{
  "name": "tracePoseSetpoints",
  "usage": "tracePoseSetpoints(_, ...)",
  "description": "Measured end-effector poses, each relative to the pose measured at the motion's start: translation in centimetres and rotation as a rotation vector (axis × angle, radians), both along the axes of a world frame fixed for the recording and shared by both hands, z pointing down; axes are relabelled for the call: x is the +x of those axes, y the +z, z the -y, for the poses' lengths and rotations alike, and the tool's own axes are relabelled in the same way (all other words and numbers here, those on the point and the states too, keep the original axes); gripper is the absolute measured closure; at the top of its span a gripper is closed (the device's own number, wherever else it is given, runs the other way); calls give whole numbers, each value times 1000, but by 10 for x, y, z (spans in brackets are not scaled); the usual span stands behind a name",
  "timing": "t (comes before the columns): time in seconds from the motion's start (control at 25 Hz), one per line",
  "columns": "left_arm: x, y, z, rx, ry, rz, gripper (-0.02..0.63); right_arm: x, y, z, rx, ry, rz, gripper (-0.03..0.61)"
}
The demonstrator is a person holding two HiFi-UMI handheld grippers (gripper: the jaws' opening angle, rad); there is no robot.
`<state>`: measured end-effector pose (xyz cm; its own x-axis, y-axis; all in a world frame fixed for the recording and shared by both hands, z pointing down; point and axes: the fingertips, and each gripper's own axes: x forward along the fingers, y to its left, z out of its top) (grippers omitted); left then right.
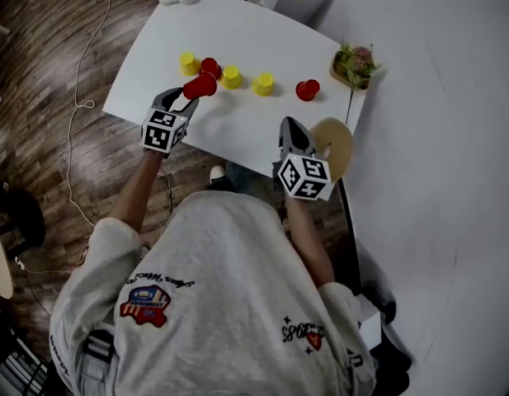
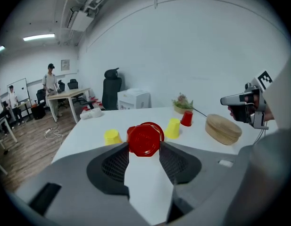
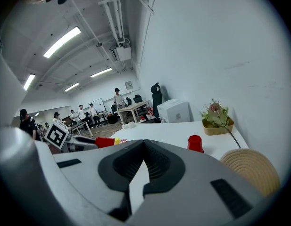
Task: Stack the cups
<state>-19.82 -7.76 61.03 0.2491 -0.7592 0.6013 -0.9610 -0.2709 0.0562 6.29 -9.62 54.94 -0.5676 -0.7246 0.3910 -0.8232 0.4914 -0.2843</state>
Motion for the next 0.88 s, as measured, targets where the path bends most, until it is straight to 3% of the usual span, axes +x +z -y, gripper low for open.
tracePoseSetpoints(0.16,-28,-20,20,-9,-12,48,416,-12,-1,3,7,-19,13,578)
tracePoseSetpoints(0.4,-61,-20,41,-113,20,161,414,-16,-7,9,17,-24,24,578)
tracePoseSetpoints(0.6,-65,-14,63,-192,97,254,414,-8,-6,18,16,-11,25,578)
tracePoseSetpoints(0.72,-63,-6,72,-242,123,271,414,-2,-5,24,13,-3,25,578)
tracePoseSetpoints(0.88,-63,-21,95,-213,143,355,413,3,-4,34,7,6,28,578)
